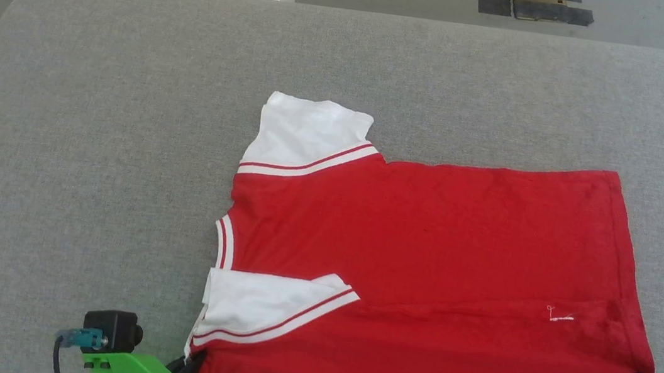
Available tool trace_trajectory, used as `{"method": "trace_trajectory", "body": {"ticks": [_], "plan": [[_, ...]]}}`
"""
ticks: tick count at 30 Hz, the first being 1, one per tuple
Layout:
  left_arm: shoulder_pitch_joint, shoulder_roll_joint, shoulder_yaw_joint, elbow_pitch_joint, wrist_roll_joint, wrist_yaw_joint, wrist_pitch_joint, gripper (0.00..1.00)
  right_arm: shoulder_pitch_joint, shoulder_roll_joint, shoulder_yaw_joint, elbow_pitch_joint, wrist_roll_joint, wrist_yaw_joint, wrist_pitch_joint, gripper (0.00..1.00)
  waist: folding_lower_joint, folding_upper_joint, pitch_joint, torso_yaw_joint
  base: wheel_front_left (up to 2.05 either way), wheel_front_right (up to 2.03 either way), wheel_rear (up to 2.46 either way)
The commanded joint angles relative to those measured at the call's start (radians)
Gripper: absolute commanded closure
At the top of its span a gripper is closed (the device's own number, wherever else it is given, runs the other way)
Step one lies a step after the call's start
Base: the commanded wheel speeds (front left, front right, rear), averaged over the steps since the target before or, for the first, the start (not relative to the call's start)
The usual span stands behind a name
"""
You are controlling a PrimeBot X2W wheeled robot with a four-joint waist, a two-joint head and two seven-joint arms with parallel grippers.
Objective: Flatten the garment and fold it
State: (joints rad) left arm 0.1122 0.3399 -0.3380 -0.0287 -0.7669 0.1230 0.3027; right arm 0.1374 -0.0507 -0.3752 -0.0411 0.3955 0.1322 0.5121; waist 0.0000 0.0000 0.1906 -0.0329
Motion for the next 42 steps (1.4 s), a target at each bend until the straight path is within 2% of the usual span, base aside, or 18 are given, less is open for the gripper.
{"method": "trace_trajectory", "body": {"ticks": [1, 2, 3, 4, 9, 13, 18, 23, 27, 31, 37, 42], "plan": [[-0.017, -0.007, 0.002, 0.006, -0.002, -0.001, -0.003, 0.57, -0.018, 0.0, 0.004, 0.005, -0.005, -0.002, -0.008, 0.0, 0.0, 0.0, -0.002, 0.0, 0.0, 0.0, 0.0], [-0.017, -0.009, 0.003, 0.007, -0.004, -0.001, -0.006, 0.49, -0.019, 0.0, 0.004, 0.007, -0.004, -0.002, -0.01, 0.0, 0.0, 0.0, -0.004, 0.001, 0.0, 0.0, 0.0], [-0.015, -0.012, 0.005, 0.005, -0.008, 0.0, -0.009, 0.22, -0.02, 0.0, 0.003, 0.007, -0.003, -0.002, -0.012, 0.0, 0.0, 0.0, -0.006, 0.001, 0.0, 0.0, 0.0], [-0.013, -0.015, 0.009, 0.002, -0.013, 0.001, -0.013, 0.0, -0.021, 0.0, 0.002, 0.006, -0.003, -0.002, -0.013, 0.0, 0.0, 0.0, -0.008, 0.002, 0.0, 0.0, 0.0], [0.016, -0.014, 0.036, -0.036, -0.026, 0.019, -0.033, 0.0, -0.018, 0.0, -0.005, -0.035, 0.005, -0.002, -0.011, 0.0, 0.0, 0.0, -0.022, 0.005, 0.0, 0.0, 0.0], [0.055, 0.003, 0.082, -0.117, -0.025, 0.042, -0.07, 0.0, -0.02, 0.0, -0.022, -0.111, 0.005, -0.002, -0.019, 0.0, 0.0, 0.0, -0.035, 0.007, 0.0, 0.0, 0.0], [0.007, 0.041, 0.153, -0.203, 0.105, 0.099, -0.214, 0.0, -0.059, 0.0, 0.001, -0.214, -0.046, -0.002, -0.097, 0.0, 0.0, 0.0, -0.034, 0.01, 0.0, 0.0, 0.0], [-0.202, 0.065, 0.144, -0.198, 0.238, 0.099, -0.301, 0.0, -0.146, 0.0, 0.039, -0.248, -0.128, -0.002, -0.197, 0.0, 0.0, 0.0, -0.007, 0.016, 0.0, 0.0, 0.0], [-0.433, 0.074, 0.101, -0.143, 0.336, 0.078, -0.325, 0.0, -0.222, 0.0, 0.082, -0.245, -0.157, -0.002, -0.264, 0.0, 0.0, 0.0, 0.038, 0.009, 0.0, 0.0, 0.0], [-0.639, 0.057, 0.039, -0.033, 0.357, 0.017, -0.28, 0.0, -0.262, 0.0, 0.124, -0.227, -0.162, -0.002, -0.301, 0.0, 0.0, 0.0, 0.093, -0.003, 0.0, 0.0, 0.0], [-0.869, 0.046, -0.043, 0.168, 0.325, -0.1, -0.103, 0.0, -0.294, 0.0, 0.158, -0.182, -0.165, -0.002, -0.342, 0.0, 0.0, 0.0, 0.185, -0.049, 0.0, 0.0, 0.0], [-0.966, 0.04, -0.077, 0.296, 0.276, -0.161, 0.052, 0.0, -0.319, 0.0, 0.166, -0.144, -0.157, -0.002, -0.377, 0.0, 0.0, 0.0, 0.25, -0.094, 0.0, 0.0, 0.0]]}}
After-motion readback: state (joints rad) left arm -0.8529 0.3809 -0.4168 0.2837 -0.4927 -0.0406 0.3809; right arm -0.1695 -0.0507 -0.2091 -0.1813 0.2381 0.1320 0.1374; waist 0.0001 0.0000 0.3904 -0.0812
